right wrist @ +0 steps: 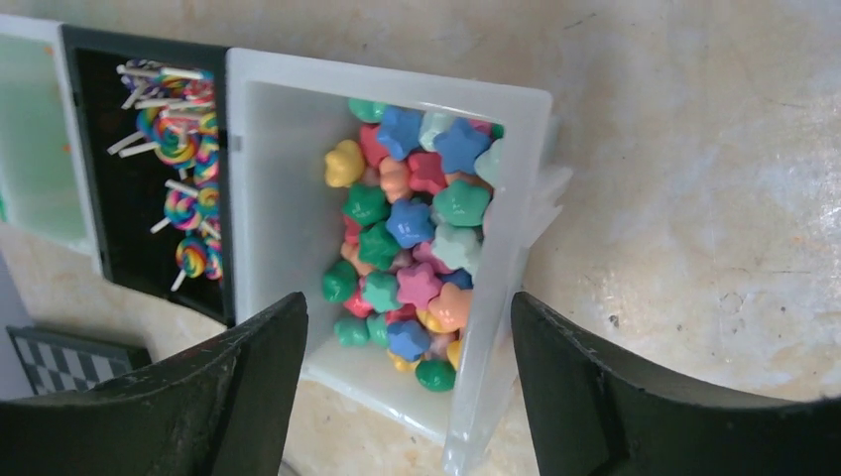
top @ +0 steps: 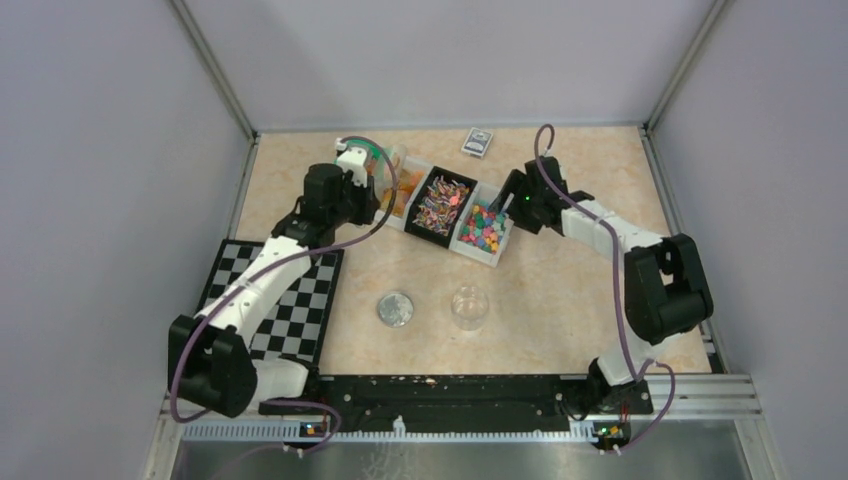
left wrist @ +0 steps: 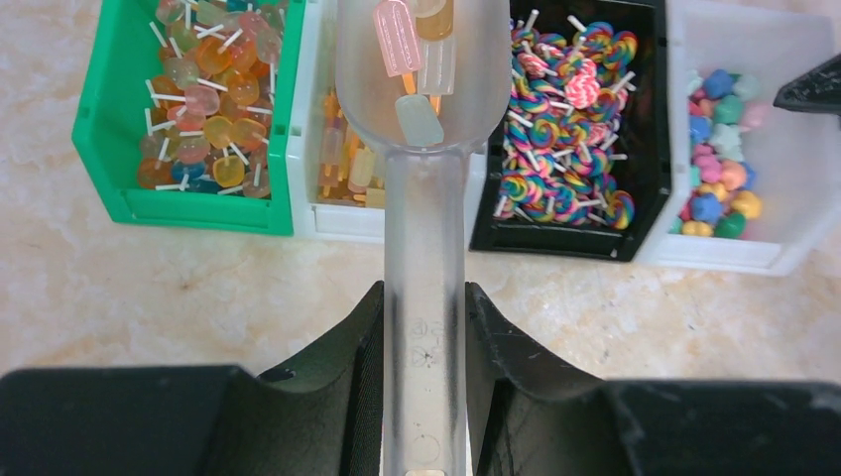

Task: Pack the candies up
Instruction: Scoop the fake candies from the storage box, then place the fake candies in the packing bottle.

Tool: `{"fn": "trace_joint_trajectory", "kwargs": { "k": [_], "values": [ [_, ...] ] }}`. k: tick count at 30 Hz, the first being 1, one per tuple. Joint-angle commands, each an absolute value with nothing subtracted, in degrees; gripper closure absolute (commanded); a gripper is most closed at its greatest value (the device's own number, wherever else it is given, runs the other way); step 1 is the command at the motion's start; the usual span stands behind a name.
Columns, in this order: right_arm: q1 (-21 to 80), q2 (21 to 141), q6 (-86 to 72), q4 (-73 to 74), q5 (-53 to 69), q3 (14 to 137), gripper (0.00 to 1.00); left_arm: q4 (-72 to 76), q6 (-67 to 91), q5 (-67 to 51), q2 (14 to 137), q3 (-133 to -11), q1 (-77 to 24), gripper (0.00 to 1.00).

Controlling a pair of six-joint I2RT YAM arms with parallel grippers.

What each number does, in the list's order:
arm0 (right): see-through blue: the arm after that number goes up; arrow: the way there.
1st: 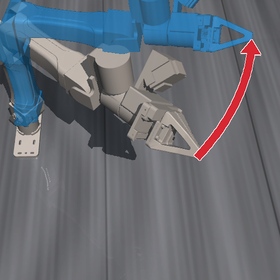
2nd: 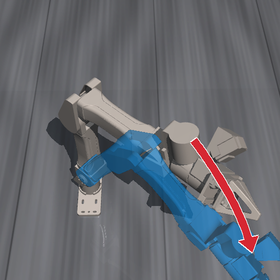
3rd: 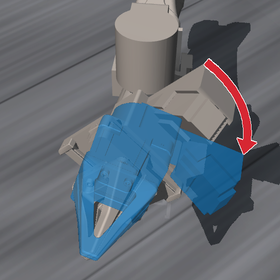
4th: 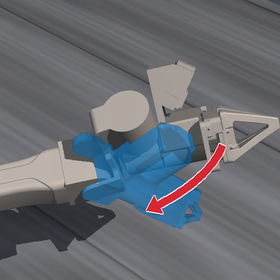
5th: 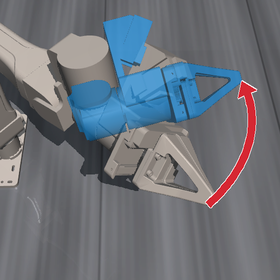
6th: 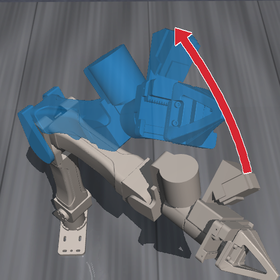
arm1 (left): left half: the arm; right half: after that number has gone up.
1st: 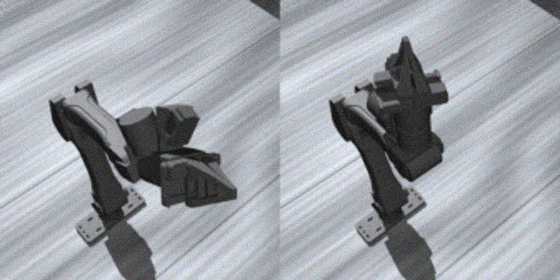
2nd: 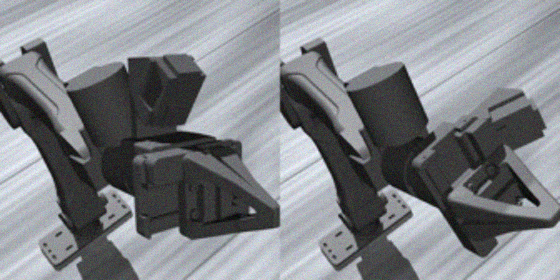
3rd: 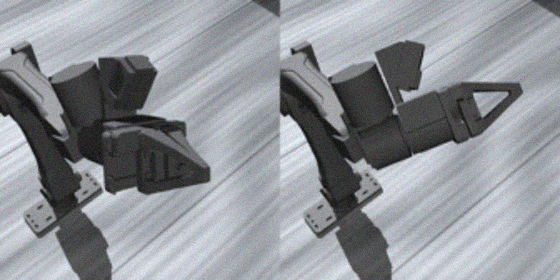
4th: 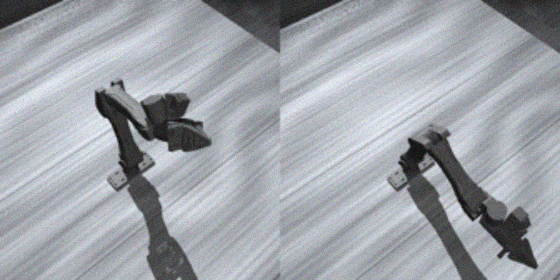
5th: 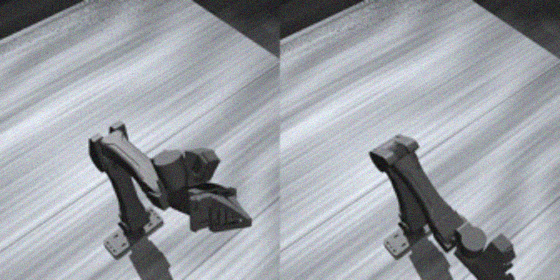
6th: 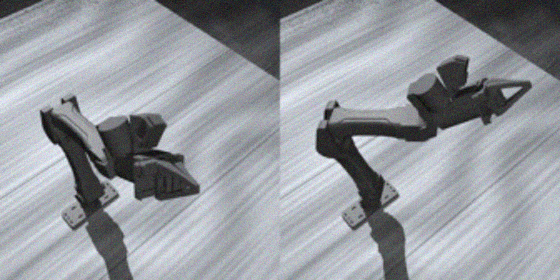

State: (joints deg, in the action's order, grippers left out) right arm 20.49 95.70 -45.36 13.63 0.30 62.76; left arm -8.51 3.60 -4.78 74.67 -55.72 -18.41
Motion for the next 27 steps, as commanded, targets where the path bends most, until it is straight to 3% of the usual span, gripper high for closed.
{"fn": "trace_joint_trajectory", "kwargs": {
  "k": [1, 8, 27],
  "values": [
    [20.76, 89.69, -43.54, 15.36, 1.64, 66.41, 0.25, -16.26, 5.28, -8.9, 69.58, -60.27, -18.37, 1.0],
    [20.74, 84.23, -38.34, 20.4, 2.43, 65.85, 0.22, -24.93, 9.76, -16.84, 65.67, -62.66, -19.71, 1.0],
    [20.69, 67.08, -31.89, 29.9, -6.23, 61.47, 0.21, -42.98, 17.38, -5.43, 52.58, -61.3, -42.93, 1.0]
  ]
}}
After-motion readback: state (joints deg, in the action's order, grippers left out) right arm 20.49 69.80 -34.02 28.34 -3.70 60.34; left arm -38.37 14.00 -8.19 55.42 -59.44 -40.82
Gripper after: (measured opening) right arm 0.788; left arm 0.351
